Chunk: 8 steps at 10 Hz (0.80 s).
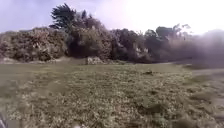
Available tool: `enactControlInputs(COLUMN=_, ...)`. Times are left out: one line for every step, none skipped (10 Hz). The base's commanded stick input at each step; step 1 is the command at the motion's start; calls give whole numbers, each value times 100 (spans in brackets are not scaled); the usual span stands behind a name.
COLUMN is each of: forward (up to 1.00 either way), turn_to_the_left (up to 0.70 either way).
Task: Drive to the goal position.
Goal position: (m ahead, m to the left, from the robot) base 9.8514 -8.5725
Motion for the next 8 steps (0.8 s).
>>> enactControlInputs(forward=70, turn_to_the_left=0)
enactControlInputs(forward=70, turn_to_the_left=0)
enactControlInputs(forward=70, turn_to_the_left=0)
enactControlInputs(forward=70, turn_to_the_left=0)
enactControlInputs(forward=70, turn_to_the_left=0)
enactControlInputs(forward=70, turn_to_the_left=0)
enactControlInputs(forward=70, turn_to_the_left=0)
enactControlInputs(forward=70, turn_to_the_left=0)
